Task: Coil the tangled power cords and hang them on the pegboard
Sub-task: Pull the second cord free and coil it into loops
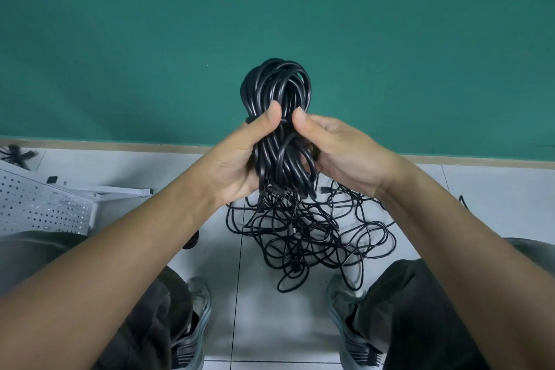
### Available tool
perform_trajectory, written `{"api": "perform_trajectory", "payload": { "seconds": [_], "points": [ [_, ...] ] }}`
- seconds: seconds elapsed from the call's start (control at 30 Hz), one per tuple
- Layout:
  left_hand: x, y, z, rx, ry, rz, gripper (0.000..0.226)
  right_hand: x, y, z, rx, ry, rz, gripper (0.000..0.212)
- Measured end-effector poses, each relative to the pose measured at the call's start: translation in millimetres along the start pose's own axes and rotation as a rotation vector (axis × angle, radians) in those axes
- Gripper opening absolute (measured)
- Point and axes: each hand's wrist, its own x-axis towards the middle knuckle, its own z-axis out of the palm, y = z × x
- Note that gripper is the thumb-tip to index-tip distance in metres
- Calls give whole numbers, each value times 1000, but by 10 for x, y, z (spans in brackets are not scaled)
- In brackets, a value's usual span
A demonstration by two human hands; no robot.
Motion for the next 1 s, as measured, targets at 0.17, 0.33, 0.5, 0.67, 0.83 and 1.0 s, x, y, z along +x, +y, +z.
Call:
{"api": "perform_trajectory", "payload": {
  "seconds": [0.17, 0.33, 0.5, 0.67, 0.83, 1.0],
  "points": [
    [0, -14, -27, -17, 39, -31, 91, 4, 20, 36, -155, 22, -65, 92],
    [66, -21, -3, -60, 132, -27, 99, 26, 39, -6, -189, 145, -148, 71],
    [99, -80, -47, 157, 331, -21, 66, 89, 107, -63, -193, 376, -172, 40],
    [85, -45, -32, 268, 389, 42, 45, 85, 68, -121, -290, 395, -147, 43],
    [53, 30, -72, 274, 277, 79, 36, 16, -79, -256, -421, 339, -223, 32],
    [50, 62, -90, 245, 184, 80, 39, -12, -126, -366, -384, 330, -253, 32]
  ]
}}
